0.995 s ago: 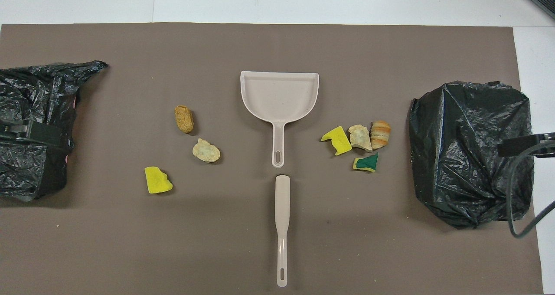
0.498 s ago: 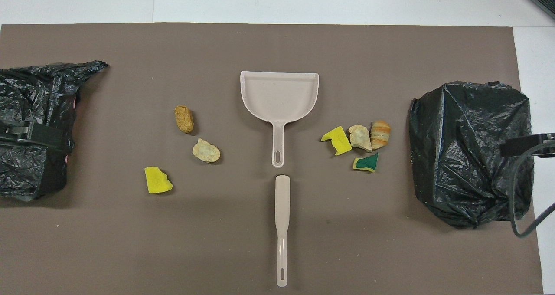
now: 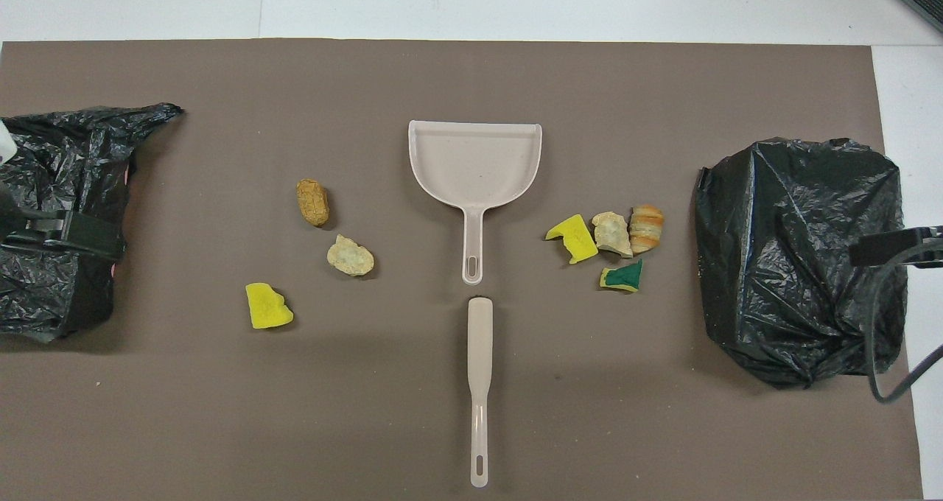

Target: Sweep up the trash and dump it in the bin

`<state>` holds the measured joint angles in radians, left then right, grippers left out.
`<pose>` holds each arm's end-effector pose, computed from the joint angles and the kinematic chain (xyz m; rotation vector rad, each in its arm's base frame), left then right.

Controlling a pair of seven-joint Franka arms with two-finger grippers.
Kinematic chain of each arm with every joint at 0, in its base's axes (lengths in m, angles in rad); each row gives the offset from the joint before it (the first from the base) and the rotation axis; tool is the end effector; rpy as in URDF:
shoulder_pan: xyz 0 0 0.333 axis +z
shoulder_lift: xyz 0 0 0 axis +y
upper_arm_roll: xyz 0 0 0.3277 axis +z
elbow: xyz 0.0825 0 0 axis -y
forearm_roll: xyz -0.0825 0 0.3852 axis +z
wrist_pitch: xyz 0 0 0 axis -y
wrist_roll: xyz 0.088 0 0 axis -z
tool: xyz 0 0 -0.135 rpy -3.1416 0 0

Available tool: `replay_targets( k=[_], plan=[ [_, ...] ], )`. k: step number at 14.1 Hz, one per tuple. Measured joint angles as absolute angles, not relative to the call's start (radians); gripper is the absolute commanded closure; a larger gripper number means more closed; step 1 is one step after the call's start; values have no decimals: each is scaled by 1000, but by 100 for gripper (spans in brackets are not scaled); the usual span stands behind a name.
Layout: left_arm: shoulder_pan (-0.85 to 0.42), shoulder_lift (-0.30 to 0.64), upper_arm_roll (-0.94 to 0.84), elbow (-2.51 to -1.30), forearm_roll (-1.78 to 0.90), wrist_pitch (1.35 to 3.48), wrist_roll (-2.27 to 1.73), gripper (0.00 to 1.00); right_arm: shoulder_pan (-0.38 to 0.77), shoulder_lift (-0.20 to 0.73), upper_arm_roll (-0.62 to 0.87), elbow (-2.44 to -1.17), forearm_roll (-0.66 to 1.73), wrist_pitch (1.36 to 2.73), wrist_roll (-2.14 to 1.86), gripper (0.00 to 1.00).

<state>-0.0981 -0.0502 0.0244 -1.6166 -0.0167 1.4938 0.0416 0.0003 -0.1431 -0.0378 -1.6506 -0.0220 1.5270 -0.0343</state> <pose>0.5272 -0.0410 0.6076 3.1175 -0.1811 -0.1139 0.5043 -0.0234 0.6425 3.1242 -0.0063 0.0294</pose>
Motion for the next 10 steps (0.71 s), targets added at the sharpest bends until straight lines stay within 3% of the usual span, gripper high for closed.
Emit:
replay_targets(
  k=[5, 10],
  plan=[
    [-145, -57, 1, -1651, -17, 1495, 42, 0, 0, -143, -34, -1651, -22, 1528, -34, 0],
    [-293, -76, -5, -1743, -19, 1552, -65, 0, 7, -145, -30, -1651, -22, 1494, -34, 0]
  ],
)
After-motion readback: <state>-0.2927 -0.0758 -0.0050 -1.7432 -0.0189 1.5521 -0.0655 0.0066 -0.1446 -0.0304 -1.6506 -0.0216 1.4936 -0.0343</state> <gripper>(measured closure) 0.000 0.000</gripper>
